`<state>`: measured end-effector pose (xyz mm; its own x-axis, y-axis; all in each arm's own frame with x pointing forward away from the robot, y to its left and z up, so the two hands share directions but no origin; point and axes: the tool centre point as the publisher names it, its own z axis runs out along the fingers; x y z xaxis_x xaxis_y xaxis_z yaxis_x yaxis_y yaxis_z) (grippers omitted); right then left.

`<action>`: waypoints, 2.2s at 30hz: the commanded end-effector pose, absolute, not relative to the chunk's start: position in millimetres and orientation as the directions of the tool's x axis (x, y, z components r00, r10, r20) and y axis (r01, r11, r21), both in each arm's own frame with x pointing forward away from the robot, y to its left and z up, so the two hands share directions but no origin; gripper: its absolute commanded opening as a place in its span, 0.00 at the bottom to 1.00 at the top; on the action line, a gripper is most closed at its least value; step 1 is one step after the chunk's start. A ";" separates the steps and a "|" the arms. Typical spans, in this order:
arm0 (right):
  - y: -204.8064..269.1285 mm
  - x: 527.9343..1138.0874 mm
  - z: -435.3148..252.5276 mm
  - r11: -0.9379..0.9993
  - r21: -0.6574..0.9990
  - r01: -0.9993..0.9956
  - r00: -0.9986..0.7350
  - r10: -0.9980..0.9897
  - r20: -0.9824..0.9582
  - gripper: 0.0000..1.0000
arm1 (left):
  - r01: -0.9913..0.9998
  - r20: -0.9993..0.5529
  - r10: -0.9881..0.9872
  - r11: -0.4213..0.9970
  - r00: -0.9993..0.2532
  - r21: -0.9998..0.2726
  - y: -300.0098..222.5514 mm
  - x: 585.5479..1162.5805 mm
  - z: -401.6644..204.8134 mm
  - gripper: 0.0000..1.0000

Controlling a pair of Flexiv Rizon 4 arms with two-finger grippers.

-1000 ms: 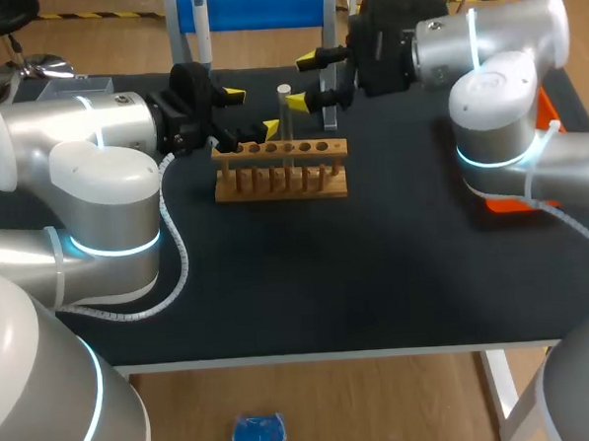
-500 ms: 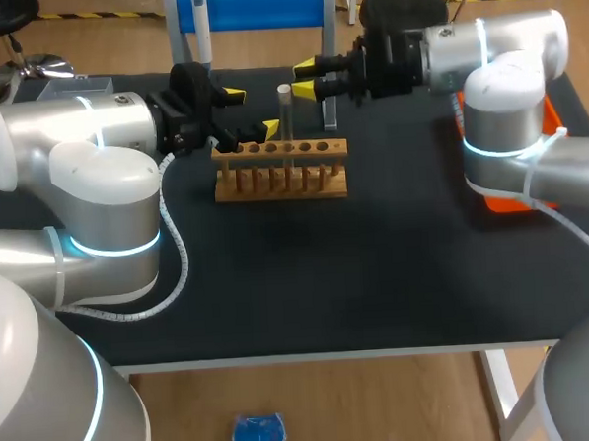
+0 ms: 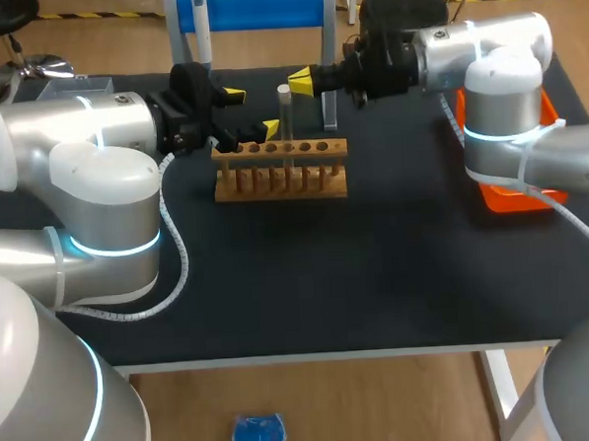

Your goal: Invert the test tube, pick up the pipette, mount the tip to pipette, aspirate from beaker and dispense into the tube, eject the tip, return the pipette, and cap with the stopper.

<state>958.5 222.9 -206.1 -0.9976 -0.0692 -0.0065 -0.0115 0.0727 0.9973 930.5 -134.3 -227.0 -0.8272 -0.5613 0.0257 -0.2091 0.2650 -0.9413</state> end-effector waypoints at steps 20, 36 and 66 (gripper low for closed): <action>235.7 974.7 -214.9 0.076 0.995 0.063 -0.991 -0.113 0.072 0.00 | -0.208 0.025 -0.565 0.261 -0.825 -0.943 -135.4 929.8 -228.0 1.00; 237.8 978.0 -218.6 0.073 0.995 0.071 -0.992 -0.098 0.078 0.00 | -0.208 0.025 -0.565 0.261 -0.825 -0.943 -135.4 929.8 -228.0 1.00; 235.7 977.9 -233.3 0.040 0.993 0.111 -0.989 -0.092 0.115 0.00 | -0.208 0.025 -0.565 0.261 -0.825 -0.943 -135.4 929.8 -228.0 1.00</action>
